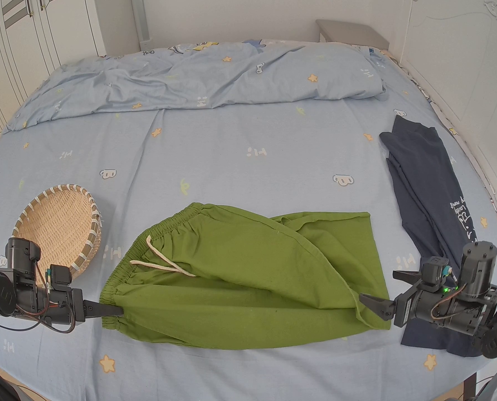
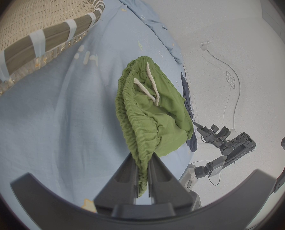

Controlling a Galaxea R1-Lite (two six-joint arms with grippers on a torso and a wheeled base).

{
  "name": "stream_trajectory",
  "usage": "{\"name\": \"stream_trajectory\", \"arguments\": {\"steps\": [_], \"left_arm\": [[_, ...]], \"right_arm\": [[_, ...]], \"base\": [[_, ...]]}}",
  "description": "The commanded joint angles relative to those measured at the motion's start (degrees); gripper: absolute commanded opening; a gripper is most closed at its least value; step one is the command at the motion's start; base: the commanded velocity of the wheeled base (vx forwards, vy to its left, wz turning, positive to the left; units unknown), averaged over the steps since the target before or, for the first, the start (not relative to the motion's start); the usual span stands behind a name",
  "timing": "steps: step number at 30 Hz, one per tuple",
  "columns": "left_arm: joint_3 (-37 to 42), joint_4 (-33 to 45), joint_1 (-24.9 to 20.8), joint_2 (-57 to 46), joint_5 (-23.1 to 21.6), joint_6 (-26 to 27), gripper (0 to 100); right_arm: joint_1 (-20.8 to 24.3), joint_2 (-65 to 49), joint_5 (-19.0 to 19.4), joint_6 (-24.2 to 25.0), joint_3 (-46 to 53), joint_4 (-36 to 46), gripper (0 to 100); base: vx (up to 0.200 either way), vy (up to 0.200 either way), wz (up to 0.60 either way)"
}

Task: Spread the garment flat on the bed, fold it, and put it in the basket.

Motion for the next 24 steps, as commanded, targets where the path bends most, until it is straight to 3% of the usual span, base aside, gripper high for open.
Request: {"name": "stream_trajectory", "arguments": {"steps": [1, 8, 16, 17, 24], "left_arm": [[-0.25, 0.00, 0.04, 0.28, 0.00, 0.25, 0], [-0.52, 0.00, -0.04, 0.28, 0.00, 0.34, 0], [-0.60, 0.00, -0.04, 0.37, 0.00, 0.34, 0], [-0.60, 0.00, -0.04, 0.37, 0.00, 0.34, 0], [-0.52, 0.09, -0.13, 0.28, 0.00, 0.42, 0]], "right_arm": [[8.60, 12.48, -8.16, -1.81, 8.73, -14.21, 100], [12.29, 12.56, -11.23, -2.43, 8.73, -14.12, 100], [12.64, 12.56, -11.58, -2.52, 8.73, -14.12, 100], [12.38, 12.56, -11.58, -2.43, 8.73, -14.39, 0], [12.11, 12.74, -11.58, -2.34, 8.73, -15.53, 0]], "base": [[0.000, 0.000, 0.00], [0.000, 0.000, 0.00], [0.000, 0.000, 0.00], [0.000, 0.000, 0.00], [0.000, 0.000, 0.00]]}}
